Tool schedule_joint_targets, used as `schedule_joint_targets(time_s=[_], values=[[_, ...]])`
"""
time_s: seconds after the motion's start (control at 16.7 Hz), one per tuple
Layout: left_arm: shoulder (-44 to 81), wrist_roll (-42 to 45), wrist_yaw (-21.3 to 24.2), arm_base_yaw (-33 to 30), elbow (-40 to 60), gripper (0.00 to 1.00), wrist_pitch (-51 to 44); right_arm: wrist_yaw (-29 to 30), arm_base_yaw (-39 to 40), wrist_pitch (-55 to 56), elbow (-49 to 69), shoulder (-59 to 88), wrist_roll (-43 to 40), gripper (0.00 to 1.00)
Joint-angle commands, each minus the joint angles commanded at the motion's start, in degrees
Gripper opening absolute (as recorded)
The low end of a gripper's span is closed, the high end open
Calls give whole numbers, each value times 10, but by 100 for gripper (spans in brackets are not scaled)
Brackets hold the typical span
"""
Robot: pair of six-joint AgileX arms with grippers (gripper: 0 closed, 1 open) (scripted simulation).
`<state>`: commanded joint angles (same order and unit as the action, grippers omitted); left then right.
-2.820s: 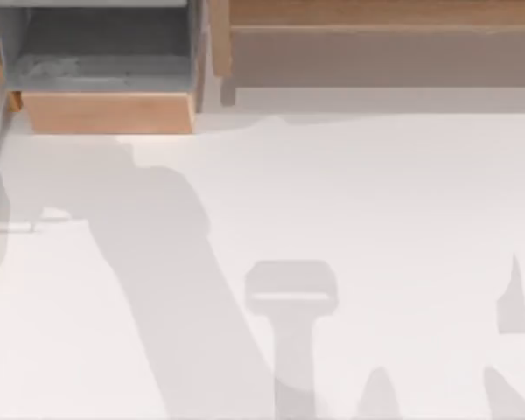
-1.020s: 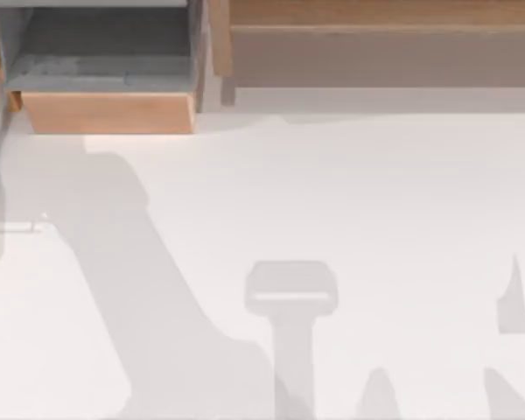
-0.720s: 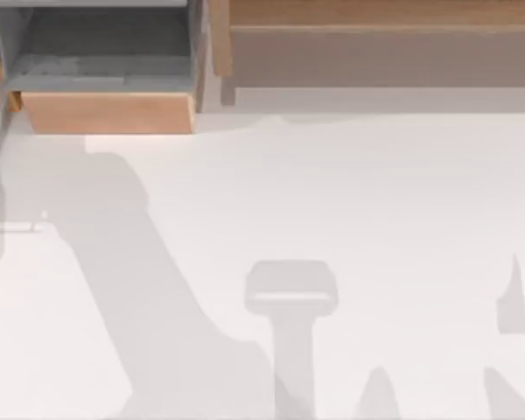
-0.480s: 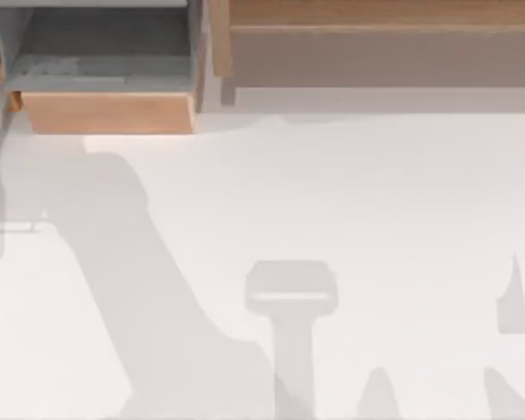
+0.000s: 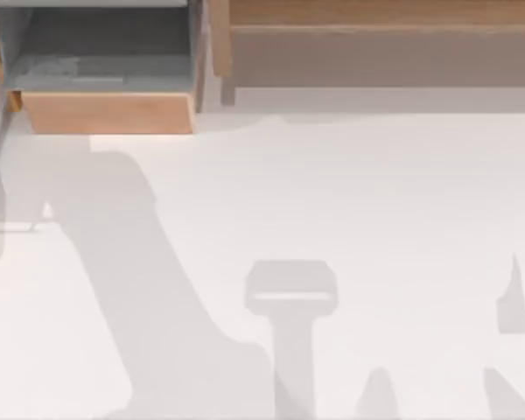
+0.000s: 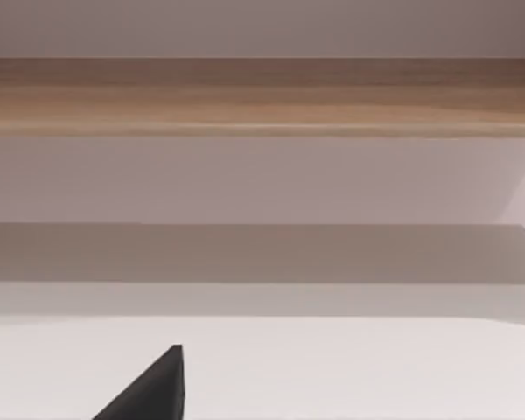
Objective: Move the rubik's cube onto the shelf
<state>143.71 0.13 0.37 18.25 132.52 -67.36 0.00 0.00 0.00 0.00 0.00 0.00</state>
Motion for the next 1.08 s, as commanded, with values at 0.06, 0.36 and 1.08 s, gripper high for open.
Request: schedule_joint_targets(time_s=[0.06, 0.36, 1.08], values=[[1, 0, 0, 0, 6, 0, -5, 0, 0, 0, 0, 0, 0, 100], [4, 0, 0, 0, 34, 0, -32, 0, 0, 0, 0, 0, 0, 100], [-47, 4, -46, -19, 3, 0, -18, 0, 0, 0, 0, 0, 0, 100]])
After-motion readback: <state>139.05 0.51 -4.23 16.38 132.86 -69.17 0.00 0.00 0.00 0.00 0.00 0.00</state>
